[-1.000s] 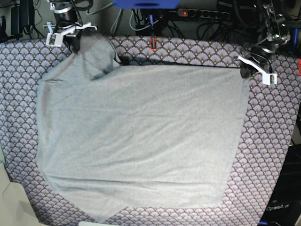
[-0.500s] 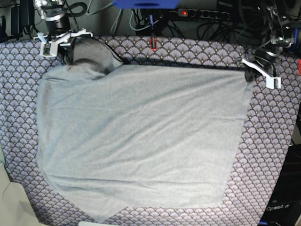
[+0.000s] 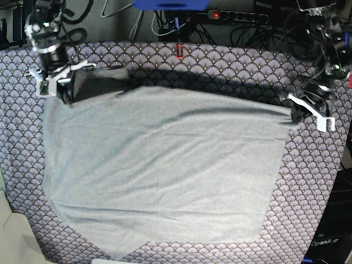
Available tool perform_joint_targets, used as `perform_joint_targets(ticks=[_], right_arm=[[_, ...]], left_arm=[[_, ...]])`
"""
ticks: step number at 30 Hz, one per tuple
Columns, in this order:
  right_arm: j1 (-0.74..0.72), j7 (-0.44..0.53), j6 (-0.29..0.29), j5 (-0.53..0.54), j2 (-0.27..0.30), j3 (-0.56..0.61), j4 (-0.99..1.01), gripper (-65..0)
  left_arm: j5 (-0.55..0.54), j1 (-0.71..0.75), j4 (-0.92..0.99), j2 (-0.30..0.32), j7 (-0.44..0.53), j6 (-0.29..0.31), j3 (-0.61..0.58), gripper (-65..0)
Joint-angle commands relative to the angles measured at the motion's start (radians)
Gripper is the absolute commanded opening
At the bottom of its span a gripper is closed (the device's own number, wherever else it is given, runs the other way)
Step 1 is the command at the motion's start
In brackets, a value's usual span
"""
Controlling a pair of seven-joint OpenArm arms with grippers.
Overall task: Fold the T-shirt properly
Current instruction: 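Lift the held edge with both grippers and lay it across the shirt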
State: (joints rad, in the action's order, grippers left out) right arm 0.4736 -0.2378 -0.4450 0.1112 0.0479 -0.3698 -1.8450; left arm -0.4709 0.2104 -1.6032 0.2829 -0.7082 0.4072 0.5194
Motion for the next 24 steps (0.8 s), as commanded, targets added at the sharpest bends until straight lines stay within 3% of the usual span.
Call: perform_joint_targets(ticks=[1, 7, 16, 24], right_arm=[[-0.022, 0.007, -0.001, 0.011, 0.019, -0.004, -0.018, -65.0], [-0.144, -0.088, -0.001, 0.011, 0.065, -0.004, -0.011, -65.0], [-0.324, -0.206, -0.001, 0.011, 0.099, 0.005, 0.005, -65.0], [-0.49, -0.206, -0.001, 0.011, 0.169, 0.007, 0.225, -65.0]], left_arm=[[-0.01, -0.033, -0.01, 0.017, 0.012, 0.0, 0.005, -65.0], [-0.01, -0.138, -0.009, 0.019, -0.052, -0.001, 0.002, -65.0], [-0.01, -0.253, 0.036, 0.009, -0.06, -0.003, -0.005, -65.0], [-0.01, -0.38, 0.212, 0.009, -0.049, 0.0, -0.006, -65.0]])
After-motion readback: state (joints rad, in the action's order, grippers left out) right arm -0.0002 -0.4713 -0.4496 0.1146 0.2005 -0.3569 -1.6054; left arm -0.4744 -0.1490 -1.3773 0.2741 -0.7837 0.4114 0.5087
